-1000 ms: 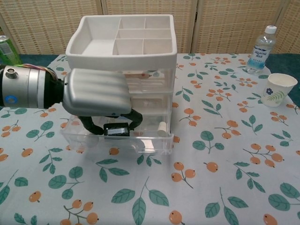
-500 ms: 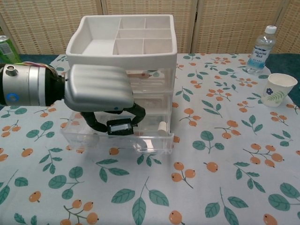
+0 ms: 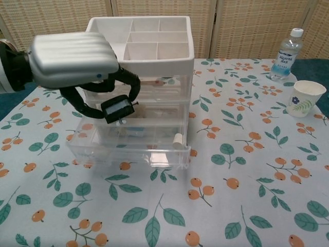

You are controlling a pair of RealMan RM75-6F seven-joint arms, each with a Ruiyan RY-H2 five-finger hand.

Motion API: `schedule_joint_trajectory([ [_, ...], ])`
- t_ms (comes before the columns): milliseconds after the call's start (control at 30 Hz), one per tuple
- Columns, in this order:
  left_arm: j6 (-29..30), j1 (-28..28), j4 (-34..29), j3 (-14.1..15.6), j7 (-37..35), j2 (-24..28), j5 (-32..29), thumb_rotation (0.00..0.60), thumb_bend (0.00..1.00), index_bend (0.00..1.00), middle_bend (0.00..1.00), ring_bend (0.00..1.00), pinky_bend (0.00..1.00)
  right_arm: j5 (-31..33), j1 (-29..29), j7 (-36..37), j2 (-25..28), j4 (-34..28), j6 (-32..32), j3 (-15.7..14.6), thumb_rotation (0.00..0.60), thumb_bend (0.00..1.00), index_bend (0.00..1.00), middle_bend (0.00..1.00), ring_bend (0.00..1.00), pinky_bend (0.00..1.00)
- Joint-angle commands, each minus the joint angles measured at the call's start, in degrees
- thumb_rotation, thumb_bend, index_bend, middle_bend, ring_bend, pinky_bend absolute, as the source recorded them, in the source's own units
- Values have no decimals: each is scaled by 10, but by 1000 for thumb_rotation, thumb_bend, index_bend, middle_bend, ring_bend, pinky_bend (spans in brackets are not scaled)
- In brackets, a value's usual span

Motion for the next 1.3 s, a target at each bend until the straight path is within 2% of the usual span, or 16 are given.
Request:
schedule_joint_trajectory([
  [33, 20, 22, -17, 0, 9, 19, -9, 600, 208, 460, 964, 1000, 1000, -2, 1, -1, 0, -1, 0, 0, 600, 187, 0, 86, 241, 245],
  [600, 48, 119, -55, 27, 43, 87, -45, 600, 208, 455, 963, 1000, 1000, -13, 5, -10, 1, -13, 1, -2, 600, 187, 0, 86, 241, 245],
  [867, 46, 150, -35, 29, 29, 87, -68, 600, 210, 452, 963, 1000, 1000, -18, 2, -12, 4, -20, 7, -4, 600, 187, 0, 86, 241, 245],
  [1300, -1, 166, 16, 26, 10, 65, -105, 600, 229, 444, 962, 1000, 1000, -26, -4, -17, 8, -29, 19, -7, 600, 187, 0, 86, 241, 245],
])
